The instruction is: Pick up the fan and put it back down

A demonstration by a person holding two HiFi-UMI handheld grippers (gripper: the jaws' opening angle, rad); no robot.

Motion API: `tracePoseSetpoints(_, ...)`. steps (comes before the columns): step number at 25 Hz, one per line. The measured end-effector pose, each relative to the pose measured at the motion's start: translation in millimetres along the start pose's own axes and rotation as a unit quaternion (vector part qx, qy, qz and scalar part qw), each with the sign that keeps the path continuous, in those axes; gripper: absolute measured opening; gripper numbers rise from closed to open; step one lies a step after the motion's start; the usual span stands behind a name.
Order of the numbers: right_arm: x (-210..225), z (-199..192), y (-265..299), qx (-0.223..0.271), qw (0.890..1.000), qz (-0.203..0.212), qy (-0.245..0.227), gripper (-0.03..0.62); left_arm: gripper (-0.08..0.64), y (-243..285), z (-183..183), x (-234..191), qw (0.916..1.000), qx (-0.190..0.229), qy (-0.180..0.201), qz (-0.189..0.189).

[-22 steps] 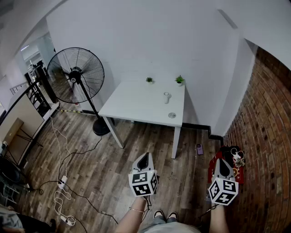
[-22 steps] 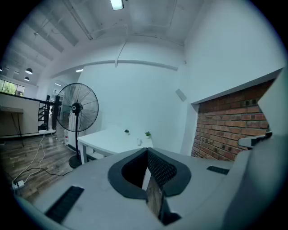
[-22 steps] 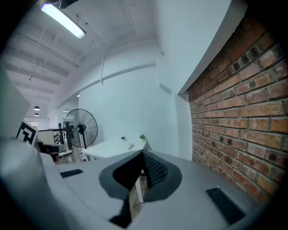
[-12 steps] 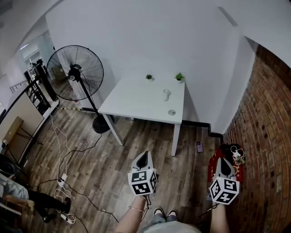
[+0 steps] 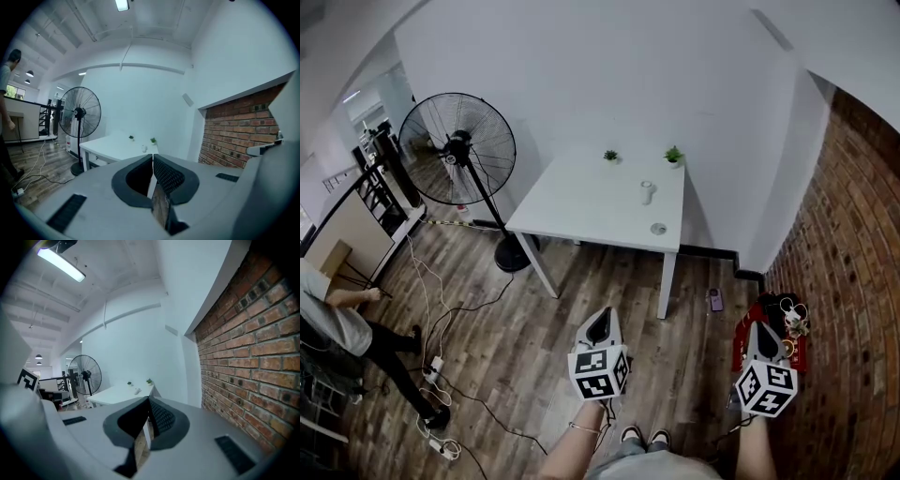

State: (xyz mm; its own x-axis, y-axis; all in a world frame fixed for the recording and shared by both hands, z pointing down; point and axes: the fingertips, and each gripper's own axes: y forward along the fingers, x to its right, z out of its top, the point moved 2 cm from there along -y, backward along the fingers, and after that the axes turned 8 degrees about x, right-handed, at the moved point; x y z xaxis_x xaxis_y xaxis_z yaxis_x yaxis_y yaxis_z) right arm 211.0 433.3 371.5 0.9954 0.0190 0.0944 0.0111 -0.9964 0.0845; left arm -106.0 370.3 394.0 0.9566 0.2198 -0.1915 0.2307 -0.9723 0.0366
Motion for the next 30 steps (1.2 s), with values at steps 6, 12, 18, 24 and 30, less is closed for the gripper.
tracePoseSetpoints(6,-2.8,1.6,5.0,0.002,1.0,-0.004,0.001,0.001,0.015,6.9,6.7,-4.3,0.9999,0.006,-0.005,-0.008)
tracePoseSetpoints(12,-3.9,3.1,11.1,0.003,1.0,-0.011,0.002,0.001,0.079,16.5,11.3,-8.1,0.9998,0.01,-0.007,-0.014)
tracePoseSetpoints(18,-6.0,6.1,17.0,0.006,1.0,-0.02,0.001,0.001,0.167,26.9,16.1,-11.0,0.9993,0.016,-0.007,-0.033)
tracePoseSetpoints(24,-14.2,6.2,22.5,0.008,0.999,-0.031,0.002,0.001,0.236,36.8,16.0,-16.1,0.9981,0.013,0.001,-0.06)
tracePoseSetpoints(30,-25.6,4.8,27.4,0.007,0.999,-0.041,0.003,0.001,0.249,44.3,19.7,-29.3,0.9976,0.014,0.01,-0.067)
